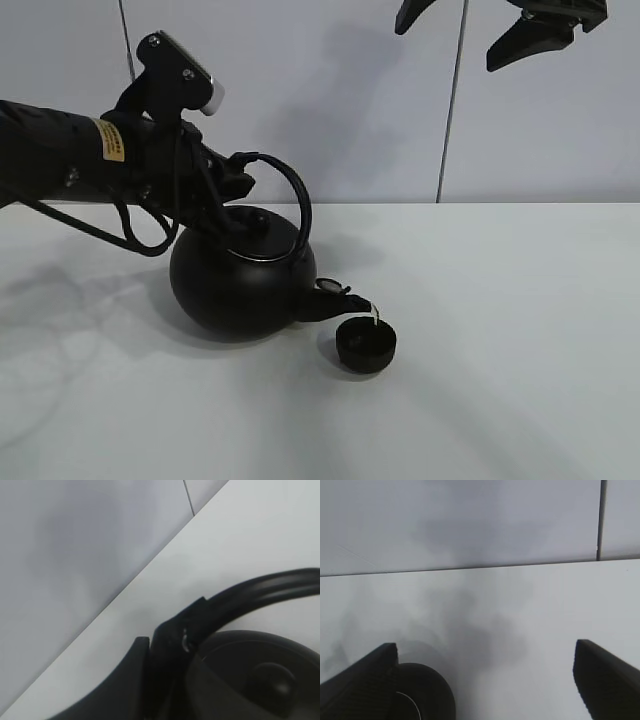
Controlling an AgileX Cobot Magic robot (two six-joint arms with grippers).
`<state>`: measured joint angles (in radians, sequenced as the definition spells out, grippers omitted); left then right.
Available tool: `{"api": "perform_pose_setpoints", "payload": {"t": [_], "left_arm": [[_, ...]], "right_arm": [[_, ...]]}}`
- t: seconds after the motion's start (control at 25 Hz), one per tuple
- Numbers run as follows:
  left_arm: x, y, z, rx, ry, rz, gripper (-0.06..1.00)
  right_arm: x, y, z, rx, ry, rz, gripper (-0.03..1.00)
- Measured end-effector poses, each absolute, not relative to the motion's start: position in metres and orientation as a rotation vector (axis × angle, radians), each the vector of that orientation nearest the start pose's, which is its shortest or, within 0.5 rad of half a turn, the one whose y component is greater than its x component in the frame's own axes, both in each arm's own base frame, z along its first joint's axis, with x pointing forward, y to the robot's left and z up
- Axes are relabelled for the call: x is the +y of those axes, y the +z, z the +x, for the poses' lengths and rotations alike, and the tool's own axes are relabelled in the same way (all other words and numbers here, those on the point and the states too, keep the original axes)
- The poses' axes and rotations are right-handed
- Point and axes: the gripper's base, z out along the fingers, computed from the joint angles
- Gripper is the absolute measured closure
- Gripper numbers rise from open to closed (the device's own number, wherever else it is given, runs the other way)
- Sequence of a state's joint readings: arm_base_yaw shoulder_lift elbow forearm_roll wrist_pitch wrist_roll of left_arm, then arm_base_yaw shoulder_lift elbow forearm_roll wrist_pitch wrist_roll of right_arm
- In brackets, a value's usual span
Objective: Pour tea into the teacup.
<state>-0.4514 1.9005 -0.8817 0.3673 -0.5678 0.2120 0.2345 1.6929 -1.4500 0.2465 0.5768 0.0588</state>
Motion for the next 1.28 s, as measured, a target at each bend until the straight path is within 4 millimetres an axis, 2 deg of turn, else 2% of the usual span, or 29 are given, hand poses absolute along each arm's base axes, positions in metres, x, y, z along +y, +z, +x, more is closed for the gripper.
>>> {"api": "perform_pose_setpoints", "payload": {"t": [0.68, 1.08, 1.28], "left_arm": [[-0.181, 0.155, 0.332, 1.648, -0.124, 1.062, 0.84], [-0.180, 0.156, 0.333, 1.741, -0.227, 0.905, 0.84], [-0.172, 0.166, 0.329, 1.785, -0.231, 0.785, 0.84]], "right_arm": [[0.103, 0.322, 0.378, 2.316, 0.410, -0.033, 0.31], [0.103, 0.322, 0.378, 2.316, 0.410, -0.033, 0.31], [0.103, 0.322, 0.378, 2.316, 0.410, -0.033, 0.31]]}}
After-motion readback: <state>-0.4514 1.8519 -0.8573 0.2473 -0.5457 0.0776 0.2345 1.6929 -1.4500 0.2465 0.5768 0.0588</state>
